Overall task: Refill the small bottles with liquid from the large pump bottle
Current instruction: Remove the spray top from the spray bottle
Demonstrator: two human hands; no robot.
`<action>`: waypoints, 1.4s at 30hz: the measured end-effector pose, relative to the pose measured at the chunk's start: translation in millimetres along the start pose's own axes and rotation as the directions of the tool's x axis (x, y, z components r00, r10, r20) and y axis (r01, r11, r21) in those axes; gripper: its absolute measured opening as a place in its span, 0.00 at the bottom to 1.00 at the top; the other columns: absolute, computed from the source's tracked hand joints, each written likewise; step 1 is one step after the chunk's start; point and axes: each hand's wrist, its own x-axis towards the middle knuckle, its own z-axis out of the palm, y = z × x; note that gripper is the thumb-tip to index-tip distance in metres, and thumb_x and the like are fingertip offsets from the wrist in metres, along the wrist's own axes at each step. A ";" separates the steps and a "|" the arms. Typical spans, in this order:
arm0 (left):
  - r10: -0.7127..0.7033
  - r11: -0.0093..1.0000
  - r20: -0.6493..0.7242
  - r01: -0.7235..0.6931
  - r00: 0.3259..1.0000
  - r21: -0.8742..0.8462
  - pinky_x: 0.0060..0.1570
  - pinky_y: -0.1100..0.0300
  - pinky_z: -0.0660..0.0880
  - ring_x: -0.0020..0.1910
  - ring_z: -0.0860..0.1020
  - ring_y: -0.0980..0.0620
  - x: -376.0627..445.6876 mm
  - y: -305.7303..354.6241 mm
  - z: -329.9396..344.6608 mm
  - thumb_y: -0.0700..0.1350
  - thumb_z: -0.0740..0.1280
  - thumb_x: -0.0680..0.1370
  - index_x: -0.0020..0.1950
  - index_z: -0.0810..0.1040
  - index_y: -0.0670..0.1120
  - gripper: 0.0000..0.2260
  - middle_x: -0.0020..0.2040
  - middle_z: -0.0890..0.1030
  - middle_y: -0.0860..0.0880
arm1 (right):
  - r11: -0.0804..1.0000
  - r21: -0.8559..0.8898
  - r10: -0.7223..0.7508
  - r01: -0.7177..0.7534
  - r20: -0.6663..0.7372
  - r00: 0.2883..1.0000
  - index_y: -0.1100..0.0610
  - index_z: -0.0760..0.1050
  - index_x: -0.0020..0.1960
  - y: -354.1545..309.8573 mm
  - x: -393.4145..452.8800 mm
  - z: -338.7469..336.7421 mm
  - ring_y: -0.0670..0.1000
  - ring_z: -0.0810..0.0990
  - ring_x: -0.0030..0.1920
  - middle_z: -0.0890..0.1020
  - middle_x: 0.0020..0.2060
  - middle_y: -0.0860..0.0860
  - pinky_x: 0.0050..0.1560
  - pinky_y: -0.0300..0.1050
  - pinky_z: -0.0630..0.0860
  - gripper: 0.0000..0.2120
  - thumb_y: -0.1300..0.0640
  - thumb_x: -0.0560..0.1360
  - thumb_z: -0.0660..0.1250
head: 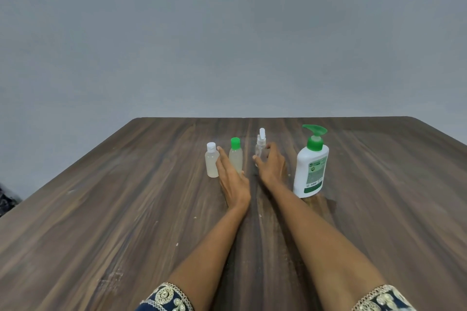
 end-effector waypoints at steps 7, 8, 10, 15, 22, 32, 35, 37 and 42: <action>0.142 0.988 0.000 -0.141 0.990 -0.060 0.57 0.50 0.73 0.55 0.73 0.46 -8.7 -2.9 -6.0 0.32 0.67 0.71 0.69 0.66 0.42 0.27 0.57 0.70 0.43 | 1.000 -0.005 -0.022 0.022 0.014 1.000 0.57 0.71 0.54 -0.9 -22.8 -7.8 0.59 0.79 0.52 0.80 0.51 0.56 0.48 0.51 0.74 0.15 0.50 0.74 0.69; 0.140 0.988 0.036 -0.137 0.990 -0.067 0.58 0.53 0.73 0.56 0.73 0.47 -9.4 -3.0 -8.3 0.34 0.69 0.71 0.69 0.66 0.42 0.28 0.57 0.71 0.44 | 1.000 -0.001 -0.021 0.021 0.022 1.000 0.56 0.72 0.54 -2.1 -25.6 -10.5 0.59 0.79 0.52 0.81 0.51 0.55 0.49 0.52 0.75 0.15 0.50 0.73 0.70; 0.124 0.990 0.096 -0.116 0.988 -0.080 0.60 0.56 0.71 0.58 0.73 0.48 -9.7 -1.7 -12.7 0.38 0.71 0.71 0.69 0.66 0.42 0.28 0.59 0.73 0.44 | 1.000 0.003 -0.025 0.025 0.042 0.999 0.55 0.73 0.54 -6.6 -30.8 -18.1 0.57 0.80 0.52 0.82 0.50 0.54 0.51 0.51 0.75 0.16 0.48 0.72 0.70; 0.102 0.987 0.142 -0.083 0.985 -0.135 0.51 0.64 0.69 0.56 0.76 0.50 -10.4 12.8 -23.0 0.40 0.70 0.73 0.68 0.68 0.44 0.24 0.58 0.78 0.46 | 0.998 0.006 -0.066 0.065 0.034 0.997 0.52 0.75 0.53 -28.5 -43.2 -40.0 0.54 0.81 0.50 0.83 0.46 0.49 0.50 0.48 0.75 0.17 0.44 0.70 0.70; 0.139 0.985 0.094 -0.128 0.986 -0.120 0.39 0.58 0.70 0.41 0.78 0.47 -14.6 30.5 -34.0 0.38 0.62 0.77 0.60 0.75 0.41 0.12 0.43 0.81 0.44 | 0.988 -0.029 -0.154 0.155 0.029 0.988 0.50 0.76 0.50 -45.5 -59.6 -50.9 0.54 0.80 0.49 0.83 0.44 0.48 0.43 0.44 0.68 0.15 0.40 0.71 0.68; 0.137 0.990 0.091 -0.133 0.986 -0.045 0.47 0.64 0.66 0.53 0.76 0.47 -22.9 19.0 -39.9 0.42 0.69 0.74 0.60 0.74 0.39 0.16 0.55 0.78 0.43 | 0.937 0.273 -0.218 0.215 -0.022 0.976 0.61 0.80 0.47 -44.9 -53.9 -48.5 0.48 0.75 0.41 0.79 0.43 0.54 0.39 0.37 0.66 0.17 0.46 0.78 0.66; 0.158 0.987 0.090 -0.154 0.983 -0.040 0.46 0.63 0.68 0.52 0.77 0.47 -20.6 17.1 -39.9 0.42 0.70 0.74 0.59 0.76 0.39 0.15 0.53 0.80 0.42 | 0.933 0.277 -0.232 0.229 -0.022 0.972 0.64 0.79 0.47 -42.9 -49.4 -46.3 0.49 0.73 0.41 0.78 0.43 0.57 0.38 0.38 0.61 0.15 0.51 0.78 0.66; 0.167 0.986 0.093 -0.166 0.981 -0.026 0.44 0.62 0.69 0.50 0.78 0.47 -18.6 14.6 -40.6 0.42 0.71 0.73 0.58 0.77 0.39 0.15 0.51 0.81 0.42 | 0.936 0.259 -0.247 0.240 -0.005 0.969 0.65 0.79 0.48 -40.6 -47.4 -45.2 0.50 0.72 0.41 0.77 0.43 0.58 0.39 0.38 0.60 0.14 0.53 0.79 0.65; 0.176 0.984 0.078 -0.177 0.981 0.014 0.43 0.59 0.71 0.47 0.78 0.47 -17.6 11.4 -42.2 0.43 0.71 0.73 0.57 0.78 0.40 0.15 0.48 0.82 0.43 | 0.917 0.336 -0.249 0.216 0.057 0.967 0.59 0.76 0.45 -35.7 -46.3 -40.7 0.45 0.71 0.37 0.75 0.40 0.53 0.38 0.38 0.63 0.10 0.53 0.80 0.64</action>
